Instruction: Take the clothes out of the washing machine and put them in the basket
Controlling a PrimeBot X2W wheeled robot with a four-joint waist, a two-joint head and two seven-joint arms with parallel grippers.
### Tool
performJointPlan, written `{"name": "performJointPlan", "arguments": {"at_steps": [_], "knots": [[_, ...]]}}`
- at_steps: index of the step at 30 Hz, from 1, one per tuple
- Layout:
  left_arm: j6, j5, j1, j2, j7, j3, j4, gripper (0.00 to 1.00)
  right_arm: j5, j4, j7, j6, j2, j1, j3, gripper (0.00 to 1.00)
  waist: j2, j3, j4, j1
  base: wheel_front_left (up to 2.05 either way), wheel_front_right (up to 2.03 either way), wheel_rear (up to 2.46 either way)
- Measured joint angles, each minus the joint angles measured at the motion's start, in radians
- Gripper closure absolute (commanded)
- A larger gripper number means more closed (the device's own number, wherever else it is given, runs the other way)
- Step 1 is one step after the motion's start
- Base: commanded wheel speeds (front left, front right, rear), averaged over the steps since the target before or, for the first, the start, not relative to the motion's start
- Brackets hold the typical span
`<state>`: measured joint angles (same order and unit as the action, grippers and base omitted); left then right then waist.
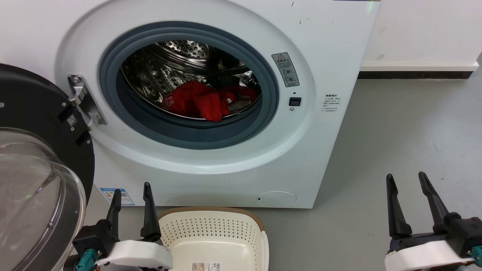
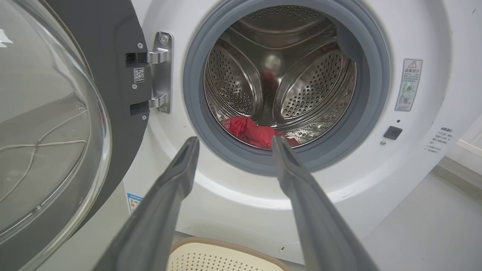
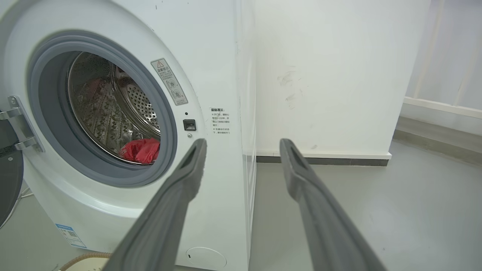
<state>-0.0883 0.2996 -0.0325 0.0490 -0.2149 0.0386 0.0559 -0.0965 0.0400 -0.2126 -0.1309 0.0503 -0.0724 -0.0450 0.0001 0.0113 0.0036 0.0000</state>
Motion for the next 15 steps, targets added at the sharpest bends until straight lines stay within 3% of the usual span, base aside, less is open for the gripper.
{"name": "performJointPlan", "arguments": {"at_steps": [15], "knots": [[0.001,-0.100,-0.009,0.000,-0.027,0.001,0.012,0.00,0.105,0.012,-0.030,0.000,0.000,-0.015,0.002,0.00,0.0000,-0.002,-0.001,0.0000,0.00,0.00,0.00]]}}
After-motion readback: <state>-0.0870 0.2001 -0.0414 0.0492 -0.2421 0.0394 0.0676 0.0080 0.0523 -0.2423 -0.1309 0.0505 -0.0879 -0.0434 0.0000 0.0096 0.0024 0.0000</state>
